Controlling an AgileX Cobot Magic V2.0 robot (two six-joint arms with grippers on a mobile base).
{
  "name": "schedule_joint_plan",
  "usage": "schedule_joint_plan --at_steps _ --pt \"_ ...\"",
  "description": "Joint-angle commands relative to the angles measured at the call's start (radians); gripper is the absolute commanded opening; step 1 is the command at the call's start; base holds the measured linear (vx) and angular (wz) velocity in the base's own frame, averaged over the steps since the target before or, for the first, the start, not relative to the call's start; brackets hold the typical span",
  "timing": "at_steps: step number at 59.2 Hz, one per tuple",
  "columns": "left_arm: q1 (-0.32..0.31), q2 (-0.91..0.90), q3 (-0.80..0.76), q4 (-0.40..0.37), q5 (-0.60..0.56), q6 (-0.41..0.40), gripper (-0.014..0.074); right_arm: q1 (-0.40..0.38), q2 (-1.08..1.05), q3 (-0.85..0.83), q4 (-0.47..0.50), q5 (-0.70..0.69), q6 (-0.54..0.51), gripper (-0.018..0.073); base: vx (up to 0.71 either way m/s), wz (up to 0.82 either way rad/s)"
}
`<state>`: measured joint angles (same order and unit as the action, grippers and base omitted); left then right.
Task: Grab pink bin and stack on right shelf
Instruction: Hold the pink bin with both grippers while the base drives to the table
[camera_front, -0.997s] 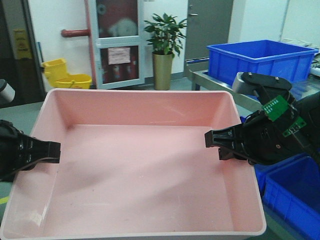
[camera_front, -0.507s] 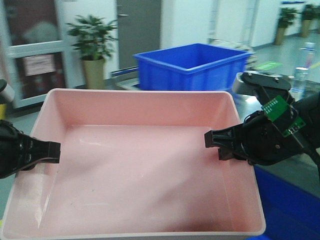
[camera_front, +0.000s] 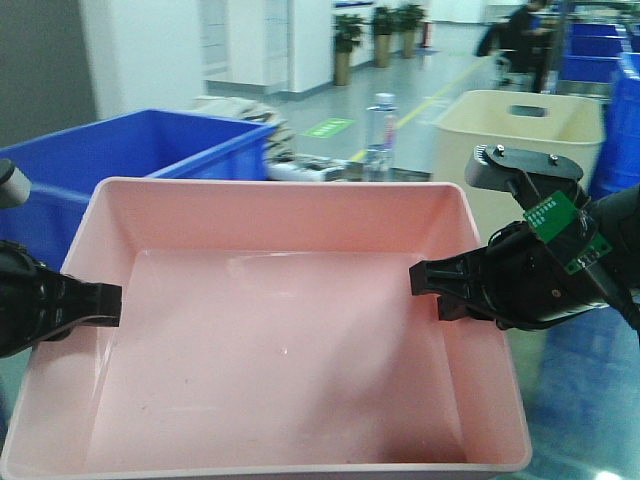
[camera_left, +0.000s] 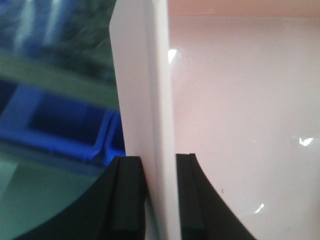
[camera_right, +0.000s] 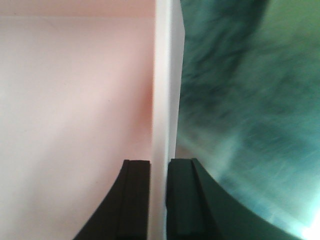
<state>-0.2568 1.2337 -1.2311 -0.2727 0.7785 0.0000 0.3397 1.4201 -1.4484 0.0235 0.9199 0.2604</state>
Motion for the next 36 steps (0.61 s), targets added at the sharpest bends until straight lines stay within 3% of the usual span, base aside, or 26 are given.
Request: schedule_joint_plan --at_steps 1,36 --pt "0.004 -0.038 -0.028 0.006 -0.075 0.007 -0.0001 -0.018 -0.039 -0.031 -0.069 -0.059 -0.007 -0.0008 0.45 -0.67" --pt "0.004 -0.036 -0.028 0.006 -0.076 0.007 -0.0001 -0.018 -0.039 -0.031 -0.07 -0.058 -0.007 -0.0008 0.35 -0.58"
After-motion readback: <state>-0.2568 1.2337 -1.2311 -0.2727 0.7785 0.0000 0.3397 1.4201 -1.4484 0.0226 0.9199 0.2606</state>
